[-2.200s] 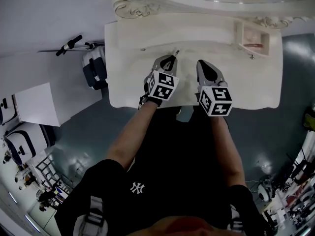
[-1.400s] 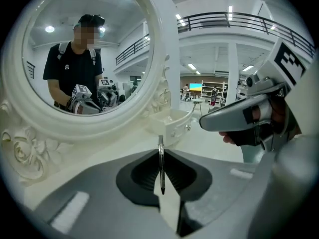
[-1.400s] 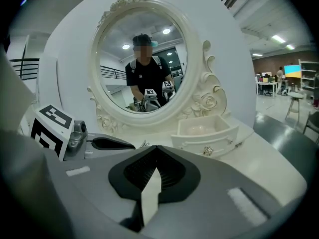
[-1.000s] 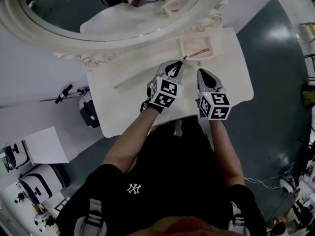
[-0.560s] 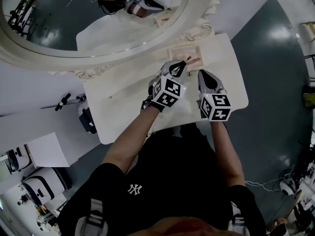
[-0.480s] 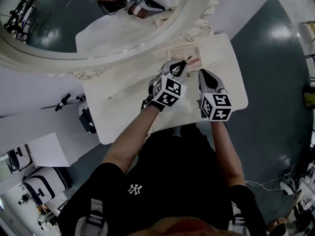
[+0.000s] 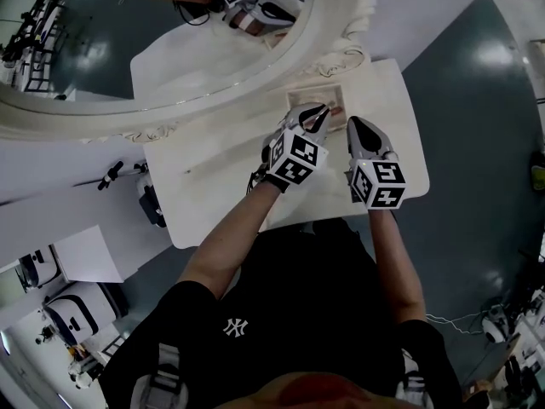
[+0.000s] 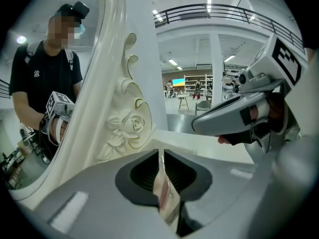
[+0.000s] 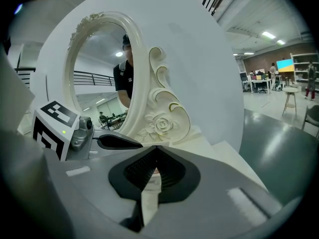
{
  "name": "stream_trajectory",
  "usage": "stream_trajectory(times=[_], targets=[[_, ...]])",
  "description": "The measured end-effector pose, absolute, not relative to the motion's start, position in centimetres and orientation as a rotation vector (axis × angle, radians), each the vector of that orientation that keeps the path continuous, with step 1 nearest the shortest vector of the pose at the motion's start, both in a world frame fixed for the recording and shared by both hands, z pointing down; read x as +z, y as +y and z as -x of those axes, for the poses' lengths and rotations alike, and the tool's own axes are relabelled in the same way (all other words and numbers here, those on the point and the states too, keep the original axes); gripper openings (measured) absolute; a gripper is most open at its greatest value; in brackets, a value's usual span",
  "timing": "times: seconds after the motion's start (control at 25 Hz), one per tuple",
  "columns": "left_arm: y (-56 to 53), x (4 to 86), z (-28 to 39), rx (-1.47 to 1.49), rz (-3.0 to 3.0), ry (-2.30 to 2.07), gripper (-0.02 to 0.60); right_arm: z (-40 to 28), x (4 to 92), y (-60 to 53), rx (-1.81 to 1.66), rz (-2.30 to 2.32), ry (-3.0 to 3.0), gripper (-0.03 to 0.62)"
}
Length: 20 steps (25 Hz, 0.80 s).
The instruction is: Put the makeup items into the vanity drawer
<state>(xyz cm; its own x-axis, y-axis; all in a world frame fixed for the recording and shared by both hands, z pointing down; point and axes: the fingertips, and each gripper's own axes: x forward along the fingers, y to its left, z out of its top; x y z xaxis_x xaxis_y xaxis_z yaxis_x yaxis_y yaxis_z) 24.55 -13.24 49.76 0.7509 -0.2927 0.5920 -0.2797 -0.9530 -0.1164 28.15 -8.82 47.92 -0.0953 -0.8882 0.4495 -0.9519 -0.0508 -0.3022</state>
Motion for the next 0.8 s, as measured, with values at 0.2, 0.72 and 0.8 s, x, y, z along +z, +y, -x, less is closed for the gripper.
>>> stream_trajectory(times=[0.2,0.72,0.8], targets=[[-13.5,49.7,-24.6,-1.001,2.918,0.490,0.034,-28.3,47.8,-9.3,0.844,-2.022,-2.097,0.025],[-13.9,46.8,-22.0,-0.860,2.992,0.608,0.026,-26.7,45.8,-10.3,0.803,-2.060,-2.126,0.025],[-13.6,46.2,-21.2,-0.830,3.022,0.616,0.017,-25.8,45.4,-10.1,0.790,-2.060,-2.125,0.025]])
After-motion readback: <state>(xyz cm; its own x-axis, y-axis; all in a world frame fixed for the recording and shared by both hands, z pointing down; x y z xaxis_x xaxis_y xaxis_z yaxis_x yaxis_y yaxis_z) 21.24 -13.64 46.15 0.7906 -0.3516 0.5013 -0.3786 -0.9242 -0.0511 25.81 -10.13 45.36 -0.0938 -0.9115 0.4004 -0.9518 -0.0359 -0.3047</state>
